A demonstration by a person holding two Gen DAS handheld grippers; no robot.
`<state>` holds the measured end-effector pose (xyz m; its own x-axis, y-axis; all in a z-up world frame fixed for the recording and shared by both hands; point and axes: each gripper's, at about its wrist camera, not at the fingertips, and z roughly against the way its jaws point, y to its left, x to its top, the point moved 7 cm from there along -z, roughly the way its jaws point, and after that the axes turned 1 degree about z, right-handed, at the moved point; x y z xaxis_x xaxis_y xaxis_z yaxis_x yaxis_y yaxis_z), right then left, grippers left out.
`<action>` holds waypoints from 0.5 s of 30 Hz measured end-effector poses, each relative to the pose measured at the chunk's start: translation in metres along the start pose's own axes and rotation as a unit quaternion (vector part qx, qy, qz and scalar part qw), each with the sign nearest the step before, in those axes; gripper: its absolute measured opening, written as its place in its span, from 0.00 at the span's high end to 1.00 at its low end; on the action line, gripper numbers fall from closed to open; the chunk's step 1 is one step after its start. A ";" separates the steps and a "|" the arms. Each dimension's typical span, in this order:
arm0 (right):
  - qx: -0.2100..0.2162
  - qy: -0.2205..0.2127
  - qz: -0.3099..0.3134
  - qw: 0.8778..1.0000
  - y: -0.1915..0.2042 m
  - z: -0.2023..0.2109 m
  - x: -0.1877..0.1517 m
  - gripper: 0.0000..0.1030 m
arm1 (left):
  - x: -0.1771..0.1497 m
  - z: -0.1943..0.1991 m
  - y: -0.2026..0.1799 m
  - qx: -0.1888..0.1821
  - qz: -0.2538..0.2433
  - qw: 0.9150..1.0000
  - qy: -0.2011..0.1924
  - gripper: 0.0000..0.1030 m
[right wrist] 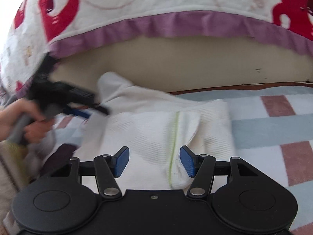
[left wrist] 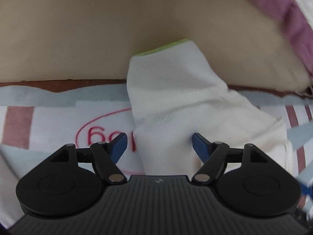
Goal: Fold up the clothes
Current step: 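Pinch the cuff with the left gripper and lift it off the rug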
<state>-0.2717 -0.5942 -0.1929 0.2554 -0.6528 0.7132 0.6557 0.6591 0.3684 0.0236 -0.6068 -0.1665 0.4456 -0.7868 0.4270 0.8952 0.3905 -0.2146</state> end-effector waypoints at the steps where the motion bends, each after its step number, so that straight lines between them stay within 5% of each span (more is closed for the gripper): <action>1: 0.012 0.003 -0.015 1.000 0.002 0.004 -0.003 0.39 | 0.003 -0.004 -0.001 0.004 -0.013 1.000 0.002 0.26; 5: 0.061 0.016 -0.076 0.995 0.011 0.022 -0.014 0.38 | 0.005 -0.018 0.000 0.013 -0.021 1.000 -0.003 0.07; 9: -0.003 0.023 -0.100 0.995 0.011 0.027 -0.023 0.38 | 0.010 -0.023 -0.001 0.012 -0.004 1.000 -0.028 0.03; 10: -0.012 0.009 -0.103 0.995 0.010 0.031 -0.020 0.38 | 0.010 -0.022 -0.002 0.009 -0.005 0.999 -0.035 0.07; 14: -0.072 -0.048 -0.089 0.992 0.006 0.044 -0.007 0.38 | 0.010 -0.013 -0.016 -0.025 -0.034 0.997 -0.058 0.66; 15: -0.110 -0.062 -0.069 0.990 0.005 0.047 -0.003 0.38 | 0.010 -0.009 -0.022 -0.027 -0.047 0.996 -0.070 0.71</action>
<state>-0.3024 -0.5716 -0.1649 0.0731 -0.6710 0.7379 0.8200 0.4615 0.3384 0.0088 -0.6276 -0.1652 0.3585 -0.7435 0.5646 0.9335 0.2885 -0.2129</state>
